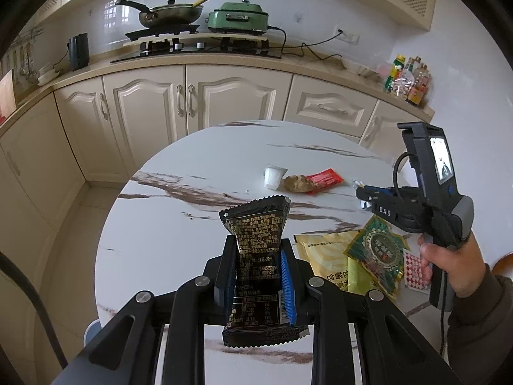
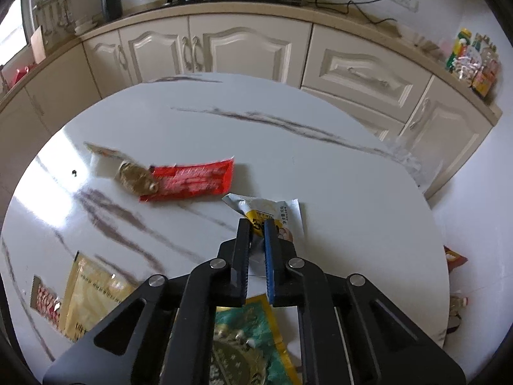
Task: Collect trash
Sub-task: 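Carry the seaweed packet and white sachet over the blue bin and open both grippers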
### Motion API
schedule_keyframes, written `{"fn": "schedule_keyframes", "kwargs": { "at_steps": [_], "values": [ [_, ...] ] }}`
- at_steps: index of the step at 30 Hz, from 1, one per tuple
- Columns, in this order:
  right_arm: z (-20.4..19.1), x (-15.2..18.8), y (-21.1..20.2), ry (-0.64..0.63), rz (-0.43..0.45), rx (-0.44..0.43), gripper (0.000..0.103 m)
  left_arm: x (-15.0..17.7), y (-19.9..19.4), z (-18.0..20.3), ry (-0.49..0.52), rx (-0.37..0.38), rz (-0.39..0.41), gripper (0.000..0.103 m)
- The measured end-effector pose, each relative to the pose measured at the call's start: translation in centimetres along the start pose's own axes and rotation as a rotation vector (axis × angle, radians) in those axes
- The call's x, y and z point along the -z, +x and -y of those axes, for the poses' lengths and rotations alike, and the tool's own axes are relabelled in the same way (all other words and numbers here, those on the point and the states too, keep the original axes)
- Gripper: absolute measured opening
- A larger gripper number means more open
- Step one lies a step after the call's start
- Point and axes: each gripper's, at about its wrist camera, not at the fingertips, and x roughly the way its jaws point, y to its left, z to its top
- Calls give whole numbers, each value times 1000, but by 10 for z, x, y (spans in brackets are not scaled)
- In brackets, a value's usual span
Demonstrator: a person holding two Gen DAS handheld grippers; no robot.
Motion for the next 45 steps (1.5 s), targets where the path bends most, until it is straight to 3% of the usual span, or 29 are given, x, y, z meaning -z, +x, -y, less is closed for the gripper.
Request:
{"fn": "schedule_keyframes", "kwargs": {
  "at_steps": [6,13,20,26,30,35,39,45],
  "values": [
    [-11,7,-24,-11,47,-32,8,3,-16,-4,-5,13,18,21],
    [-54,5,-93,-70,171,-103,8,15,-56,-21,-38,26,71,21],
    [-145,15,-157,-192,272,-253,9,51,-117,-61,-92,-10,145,21],
    [-241,28,-179,-308,288,-379,9,102,-170,-112,-178,-89,193,21],
    [-309,39,-178,-388,263,-454,9,145,-199,-164,-278,-171,202,21],
    [-398,65,-160,-512,204,-509,9,198,-210,-226,-417,-234,153,21],
    [-453,89,-129,-584,127,-537,9,233,-203,-274,-525,-269,100,21],
    [-515,116,-54,-629,-32,-560,9,257,-156,-343,-608,-309,-44,21]
  ]
}}
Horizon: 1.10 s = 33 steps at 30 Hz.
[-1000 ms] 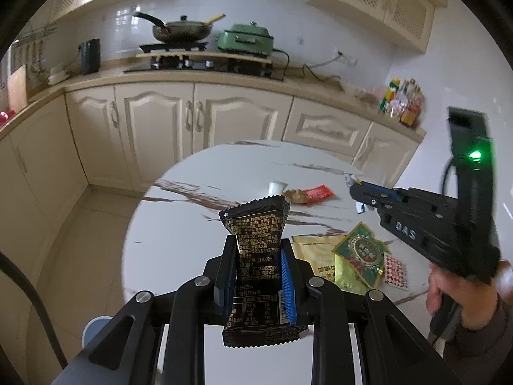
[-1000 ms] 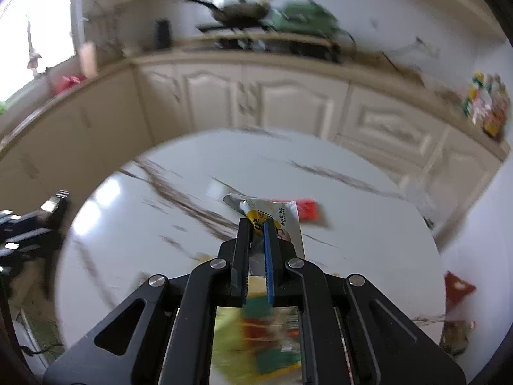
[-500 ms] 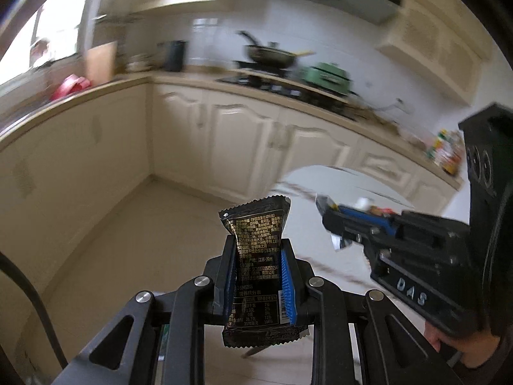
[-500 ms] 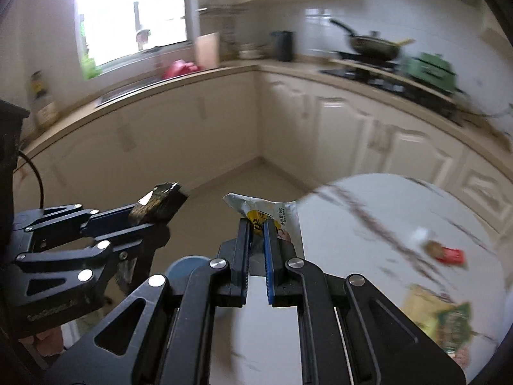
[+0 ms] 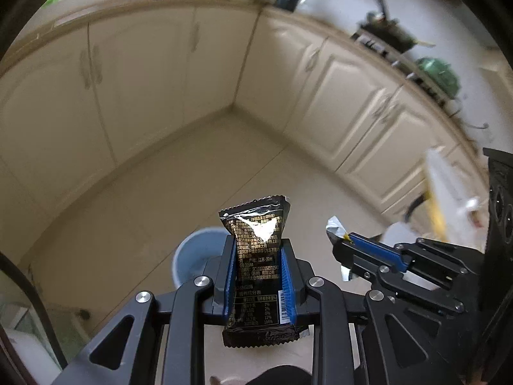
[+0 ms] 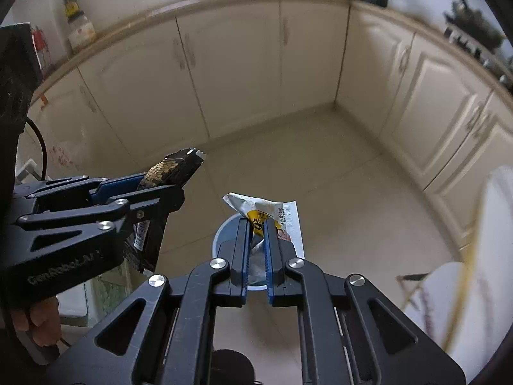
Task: Collect trash
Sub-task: 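Carry the seaweed packet and white sachet over the blue bin and open both grippers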
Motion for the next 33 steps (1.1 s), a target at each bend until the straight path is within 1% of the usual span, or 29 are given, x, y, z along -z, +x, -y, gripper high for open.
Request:
{"fn": "schedule_keyframes", "kwargs": {
  "at_steps": [3,5,6,9,10,13,14,15,18,20,23,24,26,28,31,32,33],
  "values": [
    [3,2,47,15,-68,-27,9,-4,40,-20,-21,-28,-81,21],
    [6,3,76,29,-112,-39,9,-12,62,-30,-35,-27,-117,21],
    [8,2,88,28,-127,-40,9,-17,77,-35,-38,-36,-140,21],
    [13,3,123,35,-175,-46,9,-26,104,-45,-40,-56,-180,22],
    [14,2,131,38,-188,-49,9,-32,112,-47,-36,-65,-192,23],
    [17,0,154,63,-213,-68,9,-41,133,-54,-41,-77,-213,32],
    [19,0,160,71,-218,-69,9,-46,140,-57,-51,-84,-227,37],
    [21,0,165,71,-221,-62,9,-50,145,-58,-54,-89,-233,38],
    [25,2,176,80,-234,-65,9,-58,160,-63,-61,-89,-253,40],
    [30,2,182,90,-242,-70,9,-60,164,-68,-73,-86,-259,41],
    [30,5,187,98,-252,-75,9,-64,173,-74,-96,-72,-258,54],
    [29,6,190,101,-256,-80,9,-64,176,-75,-96,-76,-255,56],
    [31,4,195,107,-262,-88,9,-58,178,-81,-94,-85,-260,56],
    [30,4,199,108,-267,-98,10,-51,176,-86,-112,-91,-266,56],
    [29,5,202,106,-267,-116,10,-51,170,-93,-134,-107,-261,56],
    [28,5,203,106,-266,-122,12,-52,166,-95,-140,-108,-255,56],
    [30,4,204,108,-265,-131,16,-43,156,-92,-145,-107,-248,56]
  ]
}}
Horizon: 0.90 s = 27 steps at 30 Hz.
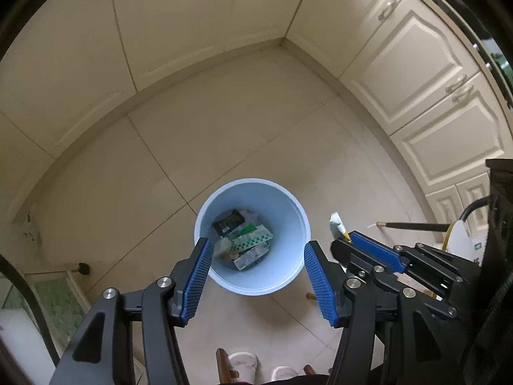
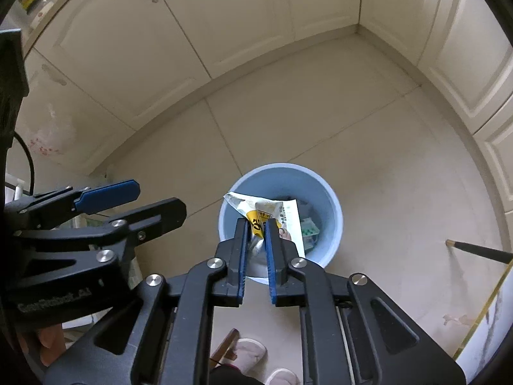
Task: Collect trash
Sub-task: 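Carry the seaweed packet and white sachet over the blue bin and open both grippers, then move both tools back to the table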
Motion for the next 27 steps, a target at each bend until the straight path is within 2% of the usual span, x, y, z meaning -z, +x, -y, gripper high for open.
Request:
{"fn": "schedule_keyframes", "kwargs": {
  "at_steps": [4,6,10,13,16,23,27],
  "values": [
    [-2,0,-7,10,23,-11,26,4,-17,2,-6,1,29,56],
    [-6,0,-12,13,38,-11,34,12,-29,5,-4,9,48,56],
    [-10,3,-36,18,72,0,37,17,-53,14,15,31,92,56],
    [-14,5,-59,33,103,13,46,23,-75,25,36,46,135,56],
    [-20,11,-93,38,153,60,54,35,-105,36,55,69,188,56],
    [-36,36,-200,43,319,175,84,83,-200,88,140,146,375,59],
    [-38,66,-270,55,431,208,85,133,-251,134,239,202,501,64]
  ]
}}
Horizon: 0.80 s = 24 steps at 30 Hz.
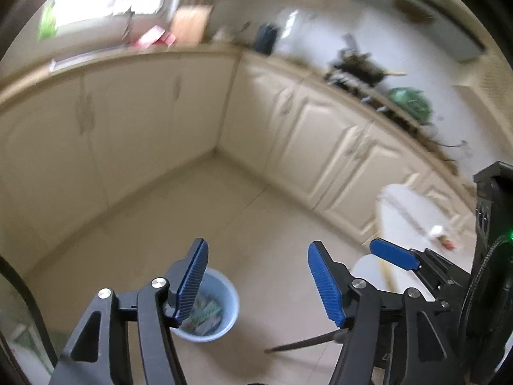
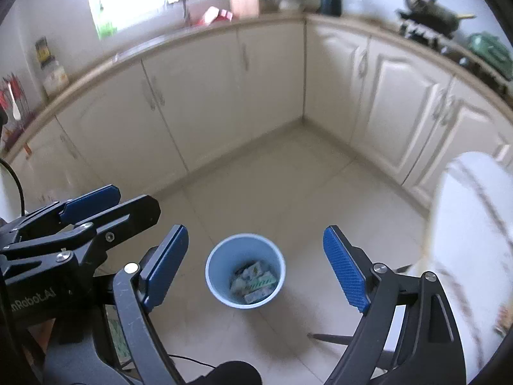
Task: Collect trash
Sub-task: 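Move both tools back to the table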
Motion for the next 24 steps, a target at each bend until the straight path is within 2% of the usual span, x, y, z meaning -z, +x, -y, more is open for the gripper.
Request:
{"fn": "schedule_keyframes", "kwargs": {
  "at_steps": [2,6,11,17,18,23,24],
  "values": [
    [9,3,-39,9,52,21,86,7,-20,27,41,32,42,69],
    [43,17,-108,48,146,105,98,37,-51,99,151,128,113,77],
    [96,53,-188,141,221,243,100,77,-73,178,266,216,116,79],
    [174,116,-266,266,258,394,103,104,-68,249,406,266,97,81],
    [188,128,-278,295,266,424,103,97,-60,256,418,262,97,81],
    [249,172,-310,398,251,531,103,107,-44,291,452,249,59,81],
    [259,181,-312,419,246,533,103,100,-29,303,454,246,48,81]
  ]
}}
